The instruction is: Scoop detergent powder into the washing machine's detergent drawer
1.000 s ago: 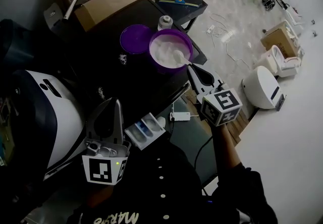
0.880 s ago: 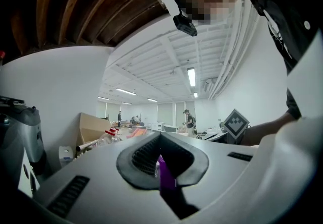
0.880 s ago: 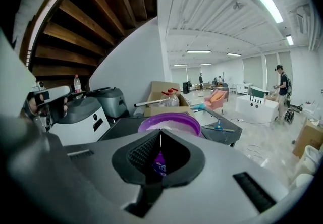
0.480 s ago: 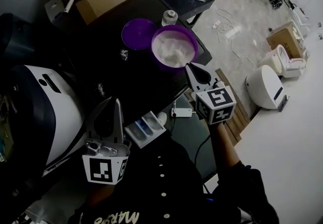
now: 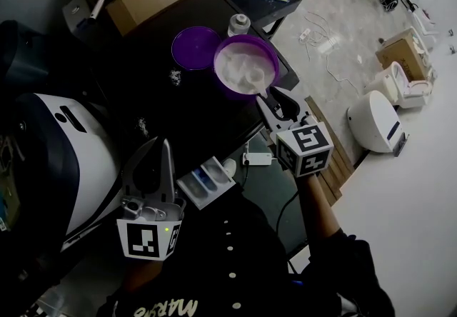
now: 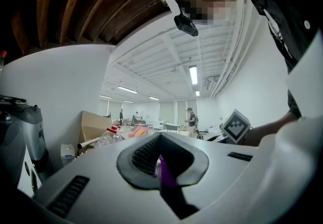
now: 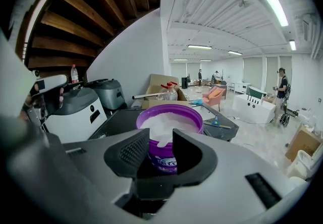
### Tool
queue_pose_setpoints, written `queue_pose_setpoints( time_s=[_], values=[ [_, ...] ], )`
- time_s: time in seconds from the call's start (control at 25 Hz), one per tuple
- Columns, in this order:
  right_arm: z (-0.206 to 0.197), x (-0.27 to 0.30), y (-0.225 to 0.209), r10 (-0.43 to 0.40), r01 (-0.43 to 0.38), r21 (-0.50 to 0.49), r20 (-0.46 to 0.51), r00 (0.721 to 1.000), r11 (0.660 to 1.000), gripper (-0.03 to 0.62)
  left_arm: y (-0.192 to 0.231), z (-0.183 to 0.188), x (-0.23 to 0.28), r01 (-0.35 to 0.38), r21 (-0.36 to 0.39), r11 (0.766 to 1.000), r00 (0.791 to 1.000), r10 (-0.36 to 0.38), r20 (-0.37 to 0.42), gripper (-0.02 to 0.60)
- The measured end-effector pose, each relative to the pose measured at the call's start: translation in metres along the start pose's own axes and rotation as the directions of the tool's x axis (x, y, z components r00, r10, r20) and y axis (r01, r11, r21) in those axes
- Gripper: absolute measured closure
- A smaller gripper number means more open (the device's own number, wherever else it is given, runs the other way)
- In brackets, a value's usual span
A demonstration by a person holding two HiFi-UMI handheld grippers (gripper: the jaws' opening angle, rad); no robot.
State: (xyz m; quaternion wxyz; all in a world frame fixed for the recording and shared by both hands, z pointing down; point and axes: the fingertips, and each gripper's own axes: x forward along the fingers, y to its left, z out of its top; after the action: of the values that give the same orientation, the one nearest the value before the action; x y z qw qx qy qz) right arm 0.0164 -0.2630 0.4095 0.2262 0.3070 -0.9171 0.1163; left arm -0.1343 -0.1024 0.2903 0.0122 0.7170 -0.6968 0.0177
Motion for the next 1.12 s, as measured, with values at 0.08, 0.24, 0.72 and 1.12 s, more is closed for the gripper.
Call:
queue_pose_setpoints(
  time_s=[0.08,0.24,0.72,1.12],
  values=[
    [0.003,-0.002,-0.001,-0.010,0.010,0.000,0.015,1.000,1.000,0.434,0.000,0.002,-0.001,0.003,0.001,1.000,1.000,-0.003,0.004,0.568],
    [0.033,-0.023,0.002,-0.048,0.050,-0.007,0.160,0.986,0.999,0.445,0.001,0.007,-0.003,0.008,0.003,1.000,1.000,-0.008,0.020,0.568],
    [0.096,-0.120,0.045,-0.109,0.119,0.013,0.499,0.860,0.993,0.562,-0.001,0.040,-0.008,0.058,0.020,0.998,0.992,-0.059,0.115,0.568],
    [0.108,-0.183,0.058,-0.217,0.228,0.053,0.575,0.789,0.972,0.562,0.021,0.065,-0.033,0.037,0.034,0.999,0.983,-0.042,0.178,0.568]
  ],
)
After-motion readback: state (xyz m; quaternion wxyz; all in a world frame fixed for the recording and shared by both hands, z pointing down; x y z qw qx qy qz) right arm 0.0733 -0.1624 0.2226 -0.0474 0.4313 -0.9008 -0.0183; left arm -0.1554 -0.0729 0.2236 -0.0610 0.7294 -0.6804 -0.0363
